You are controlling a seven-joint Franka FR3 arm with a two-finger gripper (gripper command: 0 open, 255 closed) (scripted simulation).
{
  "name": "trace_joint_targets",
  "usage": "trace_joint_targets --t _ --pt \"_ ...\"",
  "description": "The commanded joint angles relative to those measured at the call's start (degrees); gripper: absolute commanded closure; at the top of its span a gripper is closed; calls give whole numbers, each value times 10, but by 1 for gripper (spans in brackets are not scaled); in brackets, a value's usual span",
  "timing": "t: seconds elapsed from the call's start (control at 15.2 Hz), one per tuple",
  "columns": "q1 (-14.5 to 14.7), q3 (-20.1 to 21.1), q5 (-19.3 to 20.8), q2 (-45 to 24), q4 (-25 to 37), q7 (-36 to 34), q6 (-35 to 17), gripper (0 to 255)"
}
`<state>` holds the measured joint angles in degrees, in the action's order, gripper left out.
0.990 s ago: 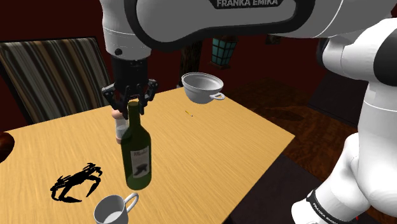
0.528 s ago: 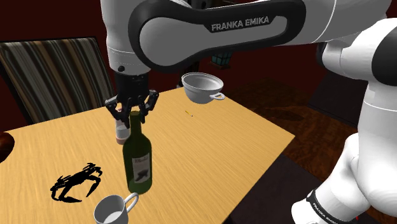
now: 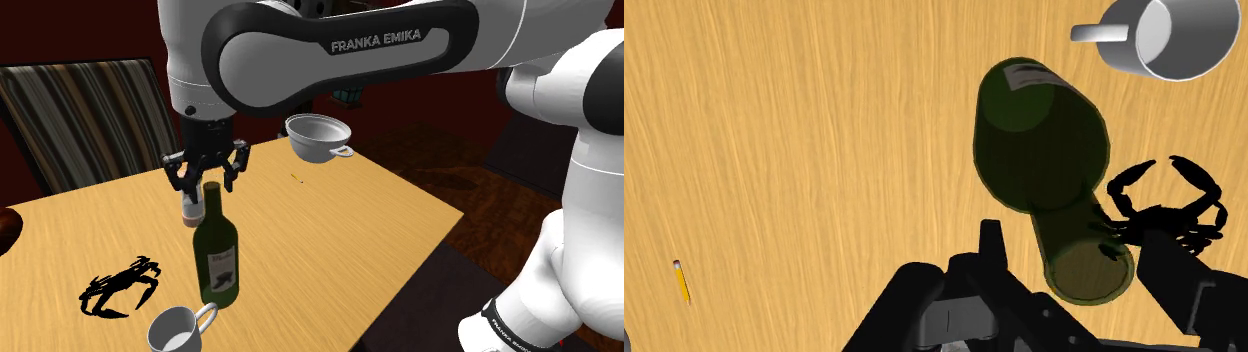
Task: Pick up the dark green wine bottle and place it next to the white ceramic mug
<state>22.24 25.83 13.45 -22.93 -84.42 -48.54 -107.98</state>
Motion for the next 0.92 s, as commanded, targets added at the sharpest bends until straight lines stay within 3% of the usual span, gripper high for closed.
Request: trace_joint_targets --t 0.0,0.26,0.53,0.86 --pt "0 0 0 0 0 0 0 0" --pt "0 0 0 0 0 0 0 0" --pt "6 4 -5 7 63 6 69 0" --pt "6 4 -5 7 63 6 69 0"
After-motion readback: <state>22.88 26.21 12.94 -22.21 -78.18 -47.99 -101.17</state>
